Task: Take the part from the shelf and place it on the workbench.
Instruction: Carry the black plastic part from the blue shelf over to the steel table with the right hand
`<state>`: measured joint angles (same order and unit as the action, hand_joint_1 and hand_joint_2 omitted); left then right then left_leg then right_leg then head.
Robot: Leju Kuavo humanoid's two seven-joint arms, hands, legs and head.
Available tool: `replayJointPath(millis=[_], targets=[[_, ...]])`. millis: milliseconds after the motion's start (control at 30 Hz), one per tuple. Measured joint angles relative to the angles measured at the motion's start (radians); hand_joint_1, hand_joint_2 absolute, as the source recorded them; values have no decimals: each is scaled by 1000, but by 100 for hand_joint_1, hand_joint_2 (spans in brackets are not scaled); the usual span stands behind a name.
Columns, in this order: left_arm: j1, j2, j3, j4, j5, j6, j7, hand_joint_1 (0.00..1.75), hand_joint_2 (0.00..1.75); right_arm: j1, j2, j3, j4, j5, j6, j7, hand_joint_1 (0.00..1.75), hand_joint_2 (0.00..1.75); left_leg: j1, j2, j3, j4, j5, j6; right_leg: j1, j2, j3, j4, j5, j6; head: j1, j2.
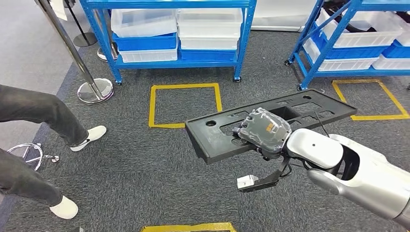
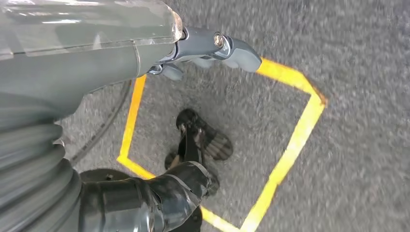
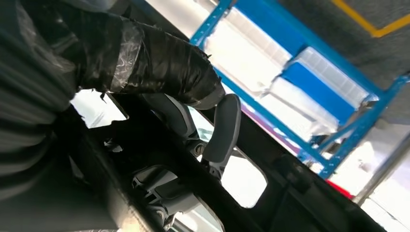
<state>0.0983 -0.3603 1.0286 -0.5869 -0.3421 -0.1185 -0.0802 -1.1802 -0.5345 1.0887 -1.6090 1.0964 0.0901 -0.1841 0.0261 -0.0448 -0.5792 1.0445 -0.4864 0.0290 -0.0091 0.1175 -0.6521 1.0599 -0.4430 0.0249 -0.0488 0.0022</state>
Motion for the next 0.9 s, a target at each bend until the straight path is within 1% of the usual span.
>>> replayJointPath(millis=[33, 67, 100, 133, 167, 200, 233, 267, 300, 333, 367, 400, 433, 467, 500, 533, 567, 600, 633, 667, 700, 733, 767, 800, 833, 867, 900], targets=[[0, -1, 0, 0, 2, 2, 0, 0, 175, -2, 2, 0, 2, 1, 0, 1, 175, 175, 1, 14, 2, -6, 3, 6, 2, -30, -15, 30, -18, 5, 4, 0], [1, -2, -1, 1, 5, 4, 0, 0, 175, -4, 4, 0, 3, 2, 1, 2, 175, 175, 0, 27, 4, -9, 5, 10, 2, -68, -40, 82, -47, 9, 8, 0], [3, -1, -1, 1, 7, 6, 0, 0, 175, -5, 5, 0, 5, 4, 1, 3, 175, 175, -1, 40, 4, -10, 5, 13, 0, -94, -71, 147, -78, 13, 12, 0], [4, -1, -1, 1, 10, 7, 0, 0, 175, -4, 6, 1, 6, 5, 1, 4, 175, 175, -2, 52, 3, -10, 5, 13, -2, -106, -101, 210, -102, 16, 13, 0], [4, -1, -1, 1, 13, 8, 0, 0, 175, -1, 8, 3, 8, 6, 1, 4, 175, 175, -3, 66, 4, -10, 4, 14, -4, -112, -121, 250, -110, 18, 13, 0], [4, -1, -2, 1, 15, 9, 0, 0, 175, 1, 12, 6, 10, 7, 2, 4, 175, 175, -3, 79, 5, -10, 2, 14, -6, -115, -121, 252, -99, 19, 13, 0], [4, -1, -2, 1, 19, 11, 1, 0, 175, 1, 18, 8, 14, 8, 4, 4, 175, 175, -4, 92, 7, -10, 0, 13, -5, -120, -100, 212, -71, 17, 13, 0], [4, -2, -4, 1, 23, 13, 2, 0, 175, 0, 27, 9, 18, 10, 6, 4, 175, 175, -5, 105, 11, -10, -3, 11, -3, -135, -61, 140, -35, 11, 13, 0], [4, -2, -6, 1, 27, 16, 4, 0, 175, -3, 39, 10, 24, 12, 10, 5, 175, 175, -7, 118, 14, -10, -6, 8, 5, -161, -22, 67, -10, 2, 13, 0], [4, -3, -8, 1, 32, 19, 5, 0, 175, -7, 53, 10, 30, 15, 13, 7, 175, 175, -9, 129, 17, -11, -8, 4, 13, -181, 8, 9, 8, -7, 13, 0], [3, -4, -10, 2, 34, 22, 6, 0, 175, -11, 66, 11, 37, 16, 15, 8, 175, 175, -11, 141, 19, -11, -11, 0, 20, -194, 23, -23, 14, -15, 12, 0], [2, -4, -13, 2, 37, 25, 6, 0, 175, -14, 77, 12, 43, 17, 17, 9, 175, 175, -12, 151, 21, -13, -12, -4, 26, -195, 24, -31, 12, -20, 12, 0], [0, -4, -16, 2, 38, 27, 7, 0, 175, -15, 85, 14, 48, 18, 17, 10, 175, 175, -13, 162, 25, -16, -13, -9, 26, -181, 23, -34, 15, -25, 13, 0], [-1, -4, -18, 2, 38, 28, 7, 0, 175, -16, 90, 15, 52, 17, 17, 10, 175, 175, -12, 163, 29, -16, -17, -14, 22, -170, 27, -40, 18, -29, 12, 0], [-1, -3, -21, 2, 38, 28, 7, 0, 175, -17, 96, 15, 55, 17, 17, 9, 175, 175, -11, 147, 29, -9, -25, -18, 18, -158, 32, -49, 22, -34, 12, 0], [-1, -2, -22, 3, 38, 29, 7, 0, 175, -20, 101, 16, 59, 17, 17, 9, 175, 175, -10, 122, 20, 15, -43, -21, 14, -148, 37, -58, 27, -41, 12, 0], [1, 0, -23, 3, 38, 29, 7, 0, 175, -22, 108, 17, 62, 17, 17, 9, 175, 175, -8, 90, -1, 60, -71, -23, 10, -137, 41, -64, 31, -46, 10, 0], [3, 0, -23, 3, 39, 30, 7, 0, 175, -23, 114, 19, 66, 17, 17, 9, 175, 175, -7, 65, -30, 122, -101, -24, 11, -124, 41, -65, 33, -49, 10, 0], [5, 1, -23, 3, 39, 30, 7, 0, 175, -23, 118, 21, 70, 18, 17, 9, 175, 175, -6, 54, -63, 187, -127, -26, 11, -110, 39, -64, 33, -52, 9, 0], [6, 1, -24, 4, 39, 30, 7, 0, 175, -22, 121, 25, 72, 17, 17, 9, 175, 175, -6, 51, -89, 234, -139, -27, 11, -95, 37, -61, 33, -52, 8, 0], [7, 2, -24, 4, 40, 30, 7, 0, 175, -20, 122, 29, 74, 17, 17, 8, 175, 175, -5, 50, -101, 251, -132, -29, 11, -79, 36, -57, 32, -51, 8, 0], [8, 2, -25, 4, 42, 30, 6, 0, 175, -18, 122, 32, 74, 17, 17, 7, 175, 175, -4, 48, -97, 232, -107, -32, 9, -64, 34, -51, 30, -49, 9, 0], [8, 2, -26, 4, 45, 30, 5, 0, 175, -17, 122, 34, 75, 17, 17, 7, 175, 175, -1, 42, -76, 179, -68, -34, 6, -48, 31, -42, 26, -44, 8, 0], [9, 3, -27, 4, 48, 30, 5, 0, 175, -17, 122, 34, 75, 17, 17, 7, 175, 175, 4, 21, -52, 120, -38, -37, 3, -34, 26, -31, 21, -39, 9, 0], [11, 3, -30, 4, 53, 30, 4, 0, 175, -19, 121, 34, 76, 16, 17, 7, 175, 175, 7, 0, -30, 70, -19, -36, 3, -20, 18, -17, 15, -32, 9, 0], [13, 2, -33, 4, 58, 30, 4, 0, 175, -20, 120, 34, 76, 15, 17, 7, 175, 175, 8, -16, -17, 39, -11, -34, 2, -8, 9, -6, 13, -25, 9, 0], [15, 2, -39, 4, 63, 31, 5, 0, 175, -20, 118, 34, 76, 13, 16, 7, 175, 175, 7, -24, -14, 31, -15, -29, 1, 2, 1, 0, 13, -19, 9, 0]])
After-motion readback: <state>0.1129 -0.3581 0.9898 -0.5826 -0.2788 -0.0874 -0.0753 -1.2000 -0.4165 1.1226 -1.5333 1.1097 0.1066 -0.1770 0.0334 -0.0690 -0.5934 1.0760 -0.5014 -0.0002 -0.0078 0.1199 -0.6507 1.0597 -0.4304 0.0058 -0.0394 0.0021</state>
